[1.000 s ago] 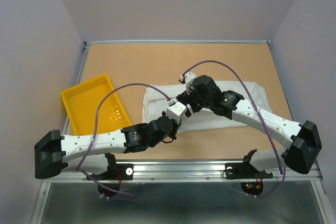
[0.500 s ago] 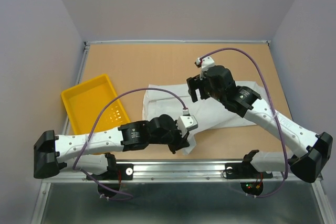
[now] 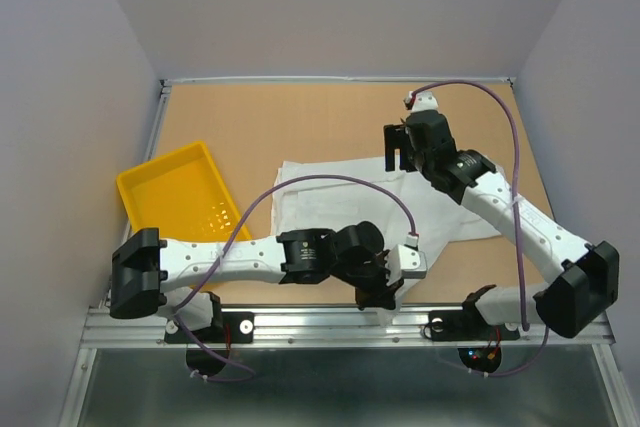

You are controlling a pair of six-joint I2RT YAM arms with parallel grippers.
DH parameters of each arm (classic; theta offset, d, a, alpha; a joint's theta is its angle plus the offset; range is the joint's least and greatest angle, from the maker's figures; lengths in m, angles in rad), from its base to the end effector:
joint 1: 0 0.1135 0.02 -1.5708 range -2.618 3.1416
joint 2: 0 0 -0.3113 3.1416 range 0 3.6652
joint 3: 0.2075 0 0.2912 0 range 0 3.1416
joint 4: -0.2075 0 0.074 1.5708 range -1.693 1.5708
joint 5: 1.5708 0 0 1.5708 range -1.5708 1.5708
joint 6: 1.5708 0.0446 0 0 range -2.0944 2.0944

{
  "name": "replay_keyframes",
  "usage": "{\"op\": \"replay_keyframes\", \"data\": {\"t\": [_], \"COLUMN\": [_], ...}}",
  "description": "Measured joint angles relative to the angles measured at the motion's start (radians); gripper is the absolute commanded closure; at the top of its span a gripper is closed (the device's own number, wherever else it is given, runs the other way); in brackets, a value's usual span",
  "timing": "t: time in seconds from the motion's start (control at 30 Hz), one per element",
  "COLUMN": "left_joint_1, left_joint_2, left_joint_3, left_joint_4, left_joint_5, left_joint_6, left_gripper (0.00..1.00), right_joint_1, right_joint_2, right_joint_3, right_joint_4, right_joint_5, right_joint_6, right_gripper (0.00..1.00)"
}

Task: Fold and stack the long sleeve shirts
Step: Fold the shirt

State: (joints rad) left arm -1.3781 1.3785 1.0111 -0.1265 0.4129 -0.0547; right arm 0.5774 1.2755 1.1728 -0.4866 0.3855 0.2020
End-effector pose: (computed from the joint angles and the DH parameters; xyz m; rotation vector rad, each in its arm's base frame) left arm 0.0493 -0.3461 0.3183 1.6207 1.6183 -1.2504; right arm 0.2730 0.1578 0.3777 -0.1767 2.1047 0.0472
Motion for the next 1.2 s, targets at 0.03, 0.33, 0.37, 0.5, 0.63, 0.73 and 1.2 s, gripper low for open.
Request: {"op": "replay_keyframes", "data": {"t": [0.03,0.33,0.37,0.5,0.63,0.73,1.2], "left_joint_1": [-0.003,-0.009,-0.010,-0.011,-0.021,-0.024,0.119], "left_joint_2": [0.015,0.053,0.058,0.092,0.130,0.135,0.179], "left_joint_3": [0.020,0.117,0.121,0.151,0.190,0.194,0.263], "left_joint_4": [-0.009,-0.014,-0.014,-0.026,-0.038,-0.046,-0.060], "left_joint_5": [0.019,0.124,0.133,0.163,0.186,0.199,0.211], "left_joint_6": [0.015,0.080,0.081,0.089,0.104,0.118,0.161], "left_gripper": [1.00,1.00,1.00,1.00,1.00,1.00,1.00], "right_joint_1": [-0.016,-0.225,-0.240,-0.262,-0.264,-0.266,-0.269], "right_joint_2": [0.021,0.262,0.285,0.383,0.473,0.513,0.364], "right_joint_3": [0.000,0.000,0.000,0.000,0.000,0.000,-0.001], "right_joint_4": [0.000,0.000,0.000,0.005,0.013,0.024,0.021], "right_joint_5": [-0.002,-0.068,-0.080,-0.124,-0.160,-0.178,-0.180], "right_joint_6": [0.010,0.091,0.095,0.119,0.139,0.143,0.160], "right_gripper": [0.19,0.39,0.41,0.60,0.77,0.78,0.21]}}
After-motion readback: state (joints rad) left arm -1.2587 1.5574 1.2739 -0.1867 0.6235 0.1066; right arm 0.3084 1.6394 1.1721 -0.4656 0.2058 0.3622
